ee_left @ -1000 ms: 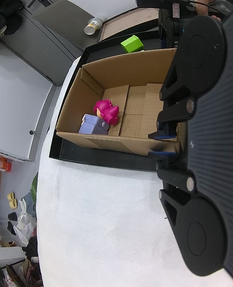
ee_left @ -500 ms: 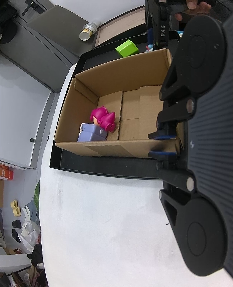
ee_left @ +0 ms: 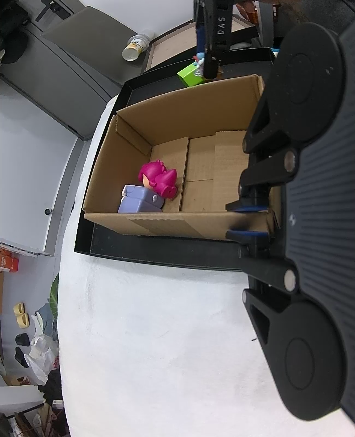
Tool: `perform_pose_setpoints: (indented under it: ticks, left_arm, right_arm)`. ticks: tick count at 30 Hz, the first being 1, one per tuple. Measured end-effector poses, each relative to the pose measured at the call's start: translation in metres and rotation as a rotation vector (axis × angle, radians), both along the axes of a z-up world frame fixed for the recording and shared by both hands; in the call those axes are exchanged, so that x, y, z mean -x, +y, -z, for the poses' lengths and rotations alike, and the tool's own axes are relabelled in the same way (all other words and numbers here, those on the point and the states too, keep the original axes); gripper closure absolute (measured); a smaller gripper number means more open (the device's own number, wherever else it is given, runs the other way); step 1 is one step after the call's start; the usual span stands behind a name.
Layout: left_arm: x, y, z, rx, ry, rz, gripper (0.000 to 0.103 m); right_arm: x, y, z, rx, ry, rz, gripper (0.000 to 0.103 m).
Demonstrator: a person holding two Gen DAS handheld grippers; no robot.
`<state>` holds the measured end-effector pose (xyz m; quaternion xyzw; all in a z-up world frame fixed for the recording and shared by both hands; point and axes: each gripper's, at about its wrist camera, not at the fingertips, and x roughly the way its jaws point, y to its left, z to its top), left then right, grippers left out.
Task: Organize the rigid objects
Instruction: 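Lift the figurine with the right gripper and carry it into the box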
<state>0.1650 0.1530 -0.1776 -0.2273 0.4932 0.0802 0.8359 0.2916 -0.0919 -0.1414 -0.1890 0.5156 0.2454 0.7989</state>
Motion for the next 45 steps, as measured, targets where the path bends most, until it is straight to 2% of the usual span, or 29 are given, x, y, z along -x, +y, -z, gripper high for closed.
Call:
perform_pose_setpoints:
  ticks: [10, 19, 30, 45]
  left_arm:
    - [-0.001, 0.003, 0.002, 0.02, 0.003, -0.002, 0.091]
    - [0.0, 0.005, 0.003, 0.029, -0.002, -0.002, 0.09]
    - [0.001, 0.006, 0.004, 0.037, -0.009, -0.005, 0.09]
    - [0.001, 0.006, 0.003, 0.038, -0.004, -0.007, 0.09]
  right_arm:
    - [-0.005, 0.036, -0.028, 0.02, -0.068, -0.076, 0.044]
    - [0.001, 0.082, -0.038, 0.046, -0.131, -0.159, 0.044]
    - [0.015, 0.114, -0.028, 0.08, -0.165, -0.241, 0.044]
    - [0.021, 0.13, 0.004, 0.135, -0.192, -0.333, 0.044]
